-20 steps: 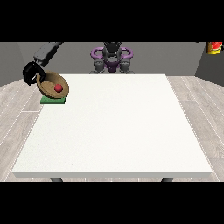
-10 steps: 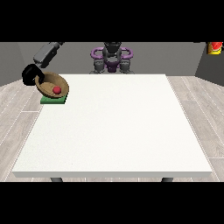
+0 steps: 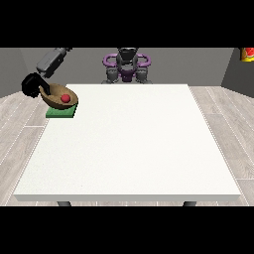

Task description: Pick the cup and pour the ball into the bowl, then pick the bowl and place it on the pad

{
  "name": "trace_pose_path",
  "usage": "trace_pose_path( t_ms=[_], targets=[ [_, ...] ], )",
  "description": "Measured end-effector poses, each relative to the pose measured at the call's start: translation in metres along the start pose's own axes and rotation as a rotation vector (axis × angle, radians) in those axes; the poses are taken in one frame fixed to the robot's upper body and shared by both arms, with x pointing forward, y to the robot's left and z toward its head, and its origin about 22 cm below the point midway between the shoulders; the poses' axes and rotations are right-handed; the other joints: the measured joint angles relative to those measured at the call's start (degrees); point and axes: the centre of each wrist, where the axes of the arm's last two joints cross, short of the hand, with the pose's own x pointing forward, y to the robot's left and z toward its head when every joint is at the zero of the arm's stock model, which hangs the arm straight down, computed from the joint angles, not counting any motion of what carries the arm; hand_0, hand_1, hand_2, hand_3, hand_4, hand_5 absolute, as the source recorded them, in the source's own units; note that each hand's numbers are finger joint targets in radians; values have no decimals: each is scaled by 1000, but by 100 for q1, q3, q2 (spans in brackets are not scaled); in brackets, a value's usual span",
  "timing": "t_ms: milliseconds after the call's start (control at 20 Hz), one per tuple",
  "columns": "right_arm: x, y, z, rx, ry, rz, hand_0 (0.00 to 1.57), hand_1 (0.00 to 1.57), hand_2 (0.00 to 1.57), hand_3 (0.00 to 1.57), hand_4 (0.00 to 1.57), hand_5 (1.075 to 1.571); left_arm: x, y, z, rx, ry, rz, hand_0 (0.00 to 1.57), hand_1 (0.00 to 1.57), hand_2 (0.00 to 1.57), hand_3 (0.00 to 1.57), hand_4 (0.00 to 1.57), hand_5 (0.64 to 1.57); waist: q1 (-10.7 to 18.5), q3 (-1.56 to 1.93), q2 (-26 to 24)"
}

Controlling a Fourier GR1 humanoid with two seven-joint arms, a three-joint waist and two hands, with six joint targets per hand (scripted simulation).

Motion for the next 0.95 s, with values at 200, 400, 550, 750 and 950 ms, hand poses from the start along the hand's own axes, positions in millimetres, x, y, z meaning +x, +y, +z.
trace_pose_path(
  t_ms=[200, 400, 550, 750, 950],
  targets=[
    [-4, 19, 1, 0, -15, -36, 1385, 1385, 1336, 721, 0, 1536, -8, -2, 2, 0, 9, -3, 0, 0, 0, 0, 1191, 1564, 10, -24, -20],
    [-2, 13, -1, -27, -51, -9, 641, 641, 693, 1008, 0, 1469, -8, -2, 4, -6, -6, -5, 0, 0, 0, 0, 1195, 1568, 102, -30, 70],
    [11, 13, -4, 7, -59, 30, 0, 0, 0, 0, 0, 1435, 0, 0, 0, -11, -33, -9, 0, 0, 0, 0, 1205, 1568, 166, -23, 214],
    [4, 24, -4, 56, -35, 82, 0, 0, 0, 0, 0, 1407, 5, -8, -6, -14, -33, -8, 0, 0, 0, 0, 1190, 1569, 188, -3, 148],
    [12, 21, -6, 74, 8, 137, 0, 0, 0, 0, 200, 1375, -12, -30, -7, -40, 24, 2, 0, 0, 0, 0, 1190, 1569, 204, 6, -238]
  ],
)
